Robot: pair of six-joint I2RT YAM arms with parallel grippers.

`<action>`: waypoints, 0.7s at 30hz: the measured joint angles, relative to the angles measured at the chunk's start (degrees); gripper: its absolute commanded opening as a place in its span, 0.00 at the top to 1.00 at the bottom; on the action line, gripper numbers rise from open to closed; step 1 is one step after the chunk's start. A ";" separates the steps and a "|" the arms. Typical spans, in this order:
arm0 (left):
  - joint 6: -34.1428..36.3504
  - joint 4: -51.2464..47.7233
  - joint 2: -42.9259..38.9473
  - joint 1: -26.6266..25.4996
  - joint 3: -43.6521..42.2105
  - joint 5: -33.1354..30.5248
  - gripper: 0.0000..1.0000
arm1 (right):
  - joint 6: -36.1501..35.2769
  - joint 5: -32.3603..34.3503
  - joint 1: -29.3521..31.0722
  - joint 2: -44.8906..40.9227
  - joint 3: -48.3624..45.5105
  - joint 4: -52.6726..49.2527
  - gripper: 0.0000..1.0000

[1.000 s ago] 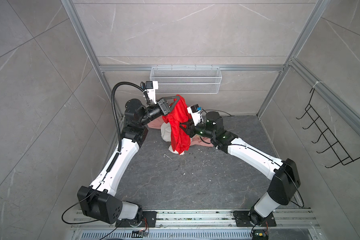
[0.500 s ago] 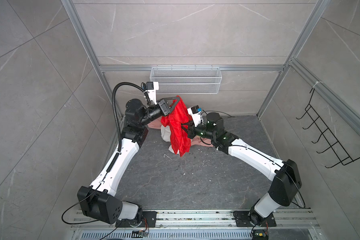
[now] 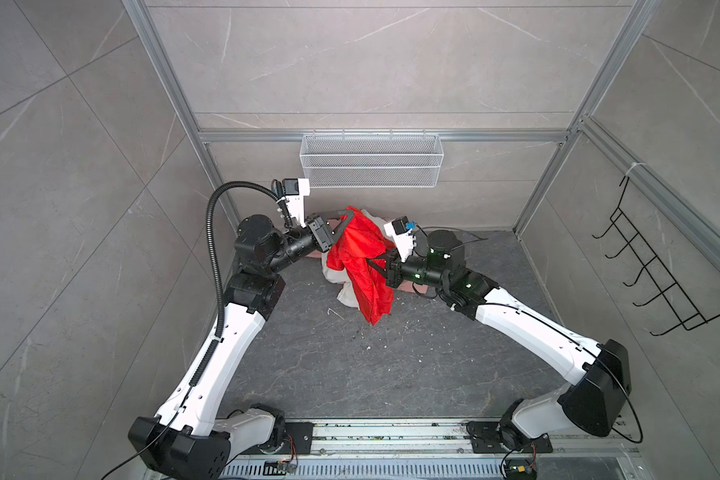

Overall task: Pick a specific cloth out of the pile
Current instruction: 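Carry the red cloth with both grippers toward the robot, away from the pile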

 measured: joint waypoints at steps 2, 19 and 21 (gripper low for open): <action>0.79 -1.68 -1.88 -0.81 -1.55 -0.98 1.00 | 0.02 0.02 0.76 -1.46 -1.62 -1.05 1.00; 2.23 -10.29 -13.38 -4.33 -11.82 -6.84 1.00 | 4.15 -0.44 6.12 -10.71 -12.11 -5.29 1.00; 2.14 -11.13 -14.23 -4.37 -12.72 -7.15 1.00 | 4.72 -1.22 6.12 -11.04 -12.44 -5.86 1.00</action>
